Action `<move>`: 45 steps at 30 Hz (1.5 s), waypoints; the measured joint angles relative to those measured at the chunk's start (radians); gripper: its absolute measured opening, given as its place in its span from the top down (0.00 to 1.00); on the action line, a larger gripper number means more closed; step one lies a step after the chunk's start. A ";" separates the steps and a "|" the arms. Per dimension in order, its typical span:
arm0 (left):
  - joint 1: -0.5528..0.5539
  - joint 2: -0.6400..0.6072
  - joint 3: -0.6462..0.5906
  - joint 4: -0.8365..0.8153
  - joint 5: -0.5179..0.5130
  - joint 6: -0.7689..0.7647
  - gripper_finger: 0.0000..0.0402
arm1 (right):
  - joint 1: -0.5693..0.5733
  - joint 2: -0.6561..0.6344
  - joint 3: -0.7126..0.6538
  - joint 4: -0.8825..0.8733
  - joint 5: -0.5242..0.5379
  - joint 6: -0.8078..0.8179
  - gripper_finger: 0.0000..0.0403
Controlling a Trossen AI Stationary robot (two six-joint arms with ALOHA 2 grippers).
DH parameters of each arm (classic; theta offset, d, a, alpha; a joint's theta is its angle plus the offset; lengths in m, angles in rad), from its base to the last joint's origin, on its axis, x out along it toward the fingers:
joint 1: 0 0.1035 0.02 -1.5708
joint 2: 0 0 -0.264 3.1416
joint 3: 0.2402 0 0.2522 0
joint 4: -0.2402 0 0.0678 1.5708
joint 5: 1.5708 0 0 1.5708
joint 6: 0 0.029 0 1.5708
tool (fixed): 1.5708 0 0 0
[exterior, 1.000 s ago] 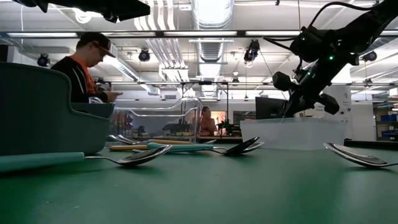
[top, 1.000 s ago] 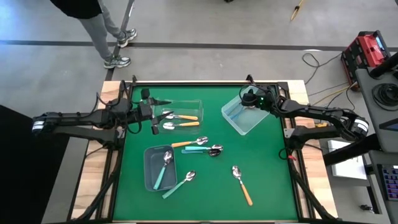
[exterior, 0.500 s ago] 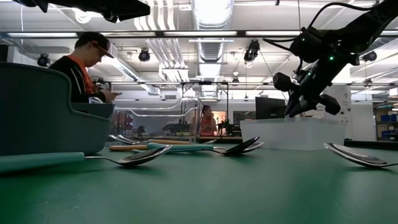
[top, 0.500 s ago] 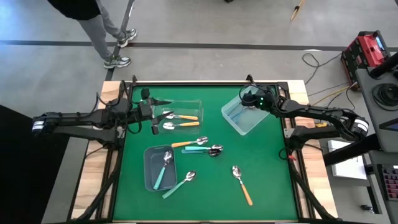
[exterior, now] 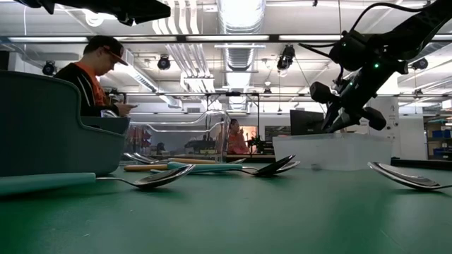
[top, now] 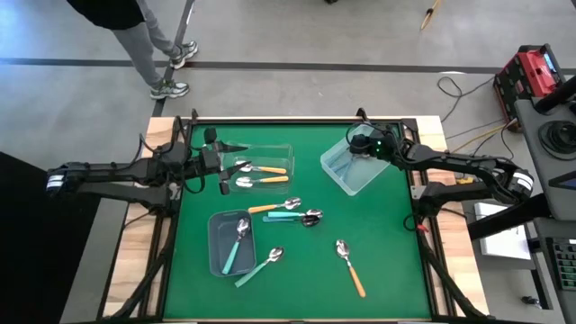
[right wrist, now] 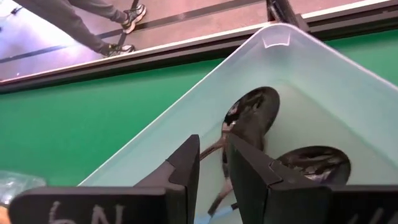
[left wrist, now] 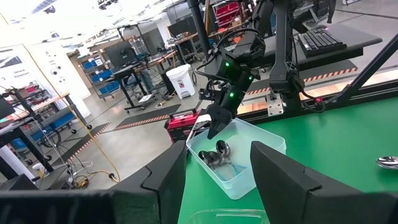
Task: Sort silverware by color (type)
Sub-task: Put the blue spoon into the white bin
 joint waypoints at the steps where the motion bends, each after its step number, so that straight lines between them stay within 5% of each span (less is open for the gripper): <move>1: 0.000 0.000 0.000 0.000 0.000 0.000 0.60 | 0.000 0.000 0.002 -0.005 -0.012 -0.002 0.82; 8: 0.000 0.000 0.000 0.000 0.000 0.000 0.60 | 0.018 0.002 0.075 -0.021 -0.049 -0.031 0.85; 24: 0.000 0.000 0.000 0.008 0.000 0.000 0.60 | 0.018 0.019 0.277 -0.376 -0.039 -0.065 0.88; 32: 0.000 0.000 0.000 0.008 0.000 0.000 0.60 | 0.017 0.180 0.367 -0.447 -0.048 -0.109 0.88; 45: 0.000 0.000 0.000 0.006 0.000 0.000 0.60 | -0.035 0.484 0.705 -0.890 -0.048 -0.346 0.88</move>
